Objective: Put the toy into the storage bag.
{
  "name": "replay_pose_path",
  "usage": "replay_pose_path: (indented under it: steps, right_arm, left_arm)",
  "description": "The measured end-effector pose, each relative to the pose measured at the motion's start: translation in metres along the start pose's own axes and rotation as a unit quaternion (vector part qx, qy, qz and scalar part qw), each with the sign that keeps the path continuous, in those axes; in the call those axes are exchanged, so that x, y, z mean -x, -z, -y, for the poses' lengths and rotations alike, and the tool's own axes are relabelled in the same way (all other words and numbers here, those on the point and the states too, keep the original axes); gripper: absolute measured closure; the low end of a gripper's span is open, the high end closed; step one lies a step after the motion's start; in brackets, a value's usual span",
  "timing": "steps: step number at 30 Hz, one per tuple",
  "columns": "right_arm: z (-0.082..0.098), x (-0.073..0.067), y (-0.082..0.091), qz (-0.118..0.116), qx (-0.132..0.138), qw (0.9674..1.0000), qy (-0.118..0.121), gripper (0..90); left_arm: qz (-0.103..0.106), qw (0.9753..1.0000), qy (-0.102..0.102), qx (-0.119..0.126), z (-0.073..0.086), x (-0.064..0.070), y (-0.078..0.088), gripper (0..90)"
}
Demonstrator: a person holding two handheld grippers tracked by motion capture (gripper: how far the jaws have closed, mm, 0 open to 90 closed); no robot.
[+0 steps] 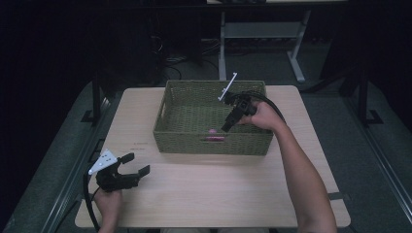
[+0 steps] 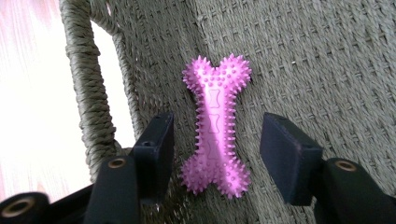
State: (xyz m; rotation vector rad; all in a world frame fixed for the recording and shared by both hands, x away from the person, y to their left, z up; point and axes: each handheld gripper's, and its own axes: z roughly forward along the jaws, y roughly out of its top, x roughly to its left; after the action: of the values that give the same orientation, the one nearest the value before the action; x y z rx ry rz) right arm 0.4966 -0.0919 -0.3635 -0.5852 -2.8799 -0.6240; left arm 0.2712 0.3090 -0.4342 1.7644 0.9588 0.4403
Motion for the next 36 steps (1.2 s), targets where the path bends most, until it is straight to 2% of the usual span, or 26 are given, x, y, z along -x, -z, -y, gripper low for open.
replay_pose_path:
  steps: [19,36]
  right_arm:
    - [0.014,-0.007,0.024,0.018,0.032,0.9992,-0.014,38.2]
    - [0.028,-0.019,0.047,0.032,0.054,0.9979,-0.015,36.4]
  left_arm:
    - [0.002,1.0,-0.001,-0.001,0.0,0.002,-0.001,13.9]
    - [0.002,1.0,-0.002,-0.002,0.0,0.002,-0.001,13.9]
